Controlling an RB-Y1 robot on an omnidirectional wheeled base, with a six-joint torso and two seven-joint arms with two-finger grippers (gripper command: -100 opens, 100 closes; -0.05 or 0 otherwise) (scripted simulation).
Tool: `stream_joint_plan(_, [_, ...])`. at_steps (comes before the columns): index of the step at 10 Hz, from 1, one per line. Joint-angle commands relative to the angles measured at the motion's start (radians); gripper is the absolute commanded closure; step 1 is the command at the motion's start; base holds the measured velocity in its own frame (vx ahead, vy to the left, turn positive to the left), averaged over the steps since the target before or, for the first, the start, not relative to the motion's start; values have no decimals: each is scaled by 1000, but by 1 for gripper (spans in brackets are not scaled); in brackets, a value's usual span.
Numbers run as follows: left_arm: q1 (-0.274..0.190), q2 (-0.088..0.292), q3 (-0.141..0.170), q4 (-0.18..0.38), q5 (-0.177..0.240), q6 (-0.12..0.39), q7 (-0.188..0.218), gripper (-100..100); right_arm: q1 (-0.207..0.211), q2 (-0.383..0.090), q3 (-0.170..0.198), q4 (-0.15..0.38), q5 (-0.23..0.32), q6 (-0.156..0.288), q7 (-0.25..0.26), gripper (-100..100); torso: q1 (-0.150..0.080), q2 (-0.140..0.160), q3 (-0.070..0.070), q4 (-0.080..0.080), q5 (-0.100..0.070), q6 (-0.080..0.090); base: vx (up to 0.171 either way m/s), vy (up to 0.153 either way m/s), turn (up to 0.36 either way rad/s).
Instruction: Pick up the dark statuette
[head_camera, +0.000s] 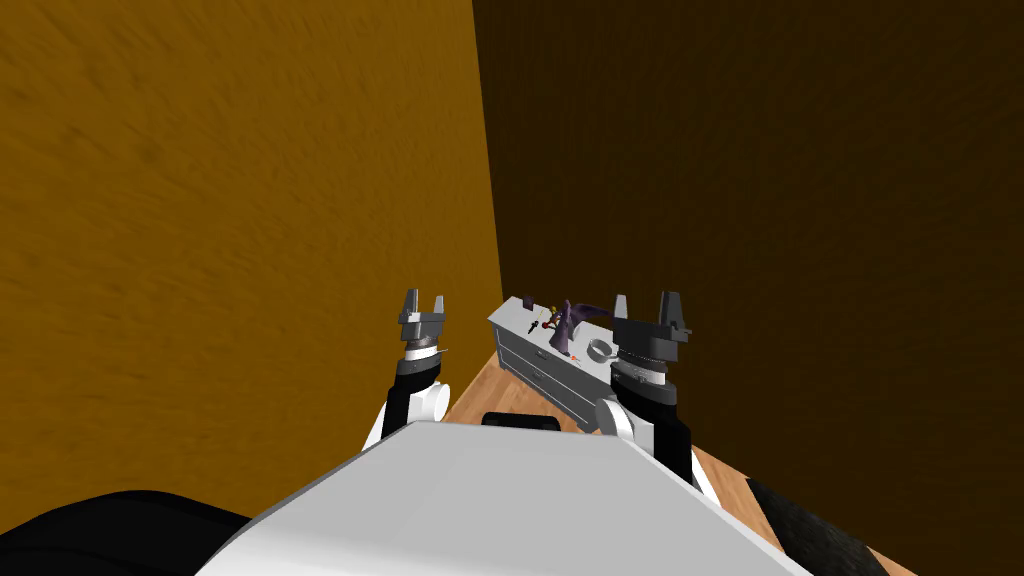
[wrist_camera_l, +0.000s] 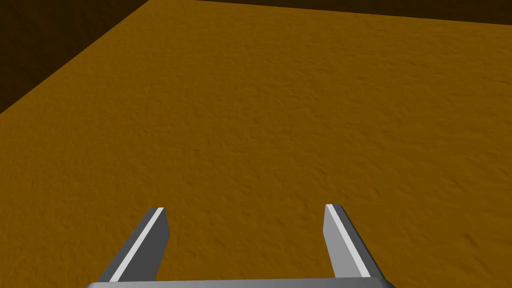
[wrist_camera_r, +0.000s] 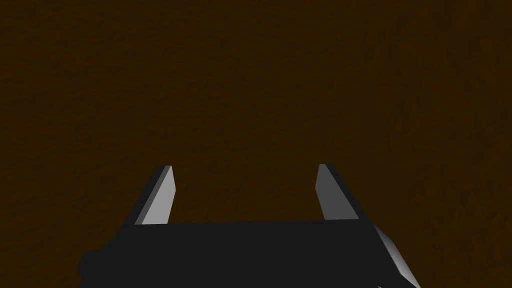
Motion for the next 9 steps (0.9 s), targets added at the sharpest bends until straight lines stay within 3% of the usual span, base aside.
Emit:
stream_joint_plan(1, [0,0,0,0,0,0,0,0,2,-42,0,10,15,4,11,-100,0,0,0,0,0,0,3,21,42])
stream_joint_plan(4, [0,0,0,0,0,0,0,0,9,-135,0,47,75,16,54,-100,3,-1,0,0,1,0,10,56,69])
stream_joint_plan(5, [0,0,0,0,0,0,0,0,9,-148,0,47,75,16,54,-100,4,-1,0,0,1,0,7,52,22])
stream_joint_plan(9, [0,0,0,0,0,0,0,0,18,-265,-4,108,175,34,124,-100,4,0,0,0,1,0,7,58,81])
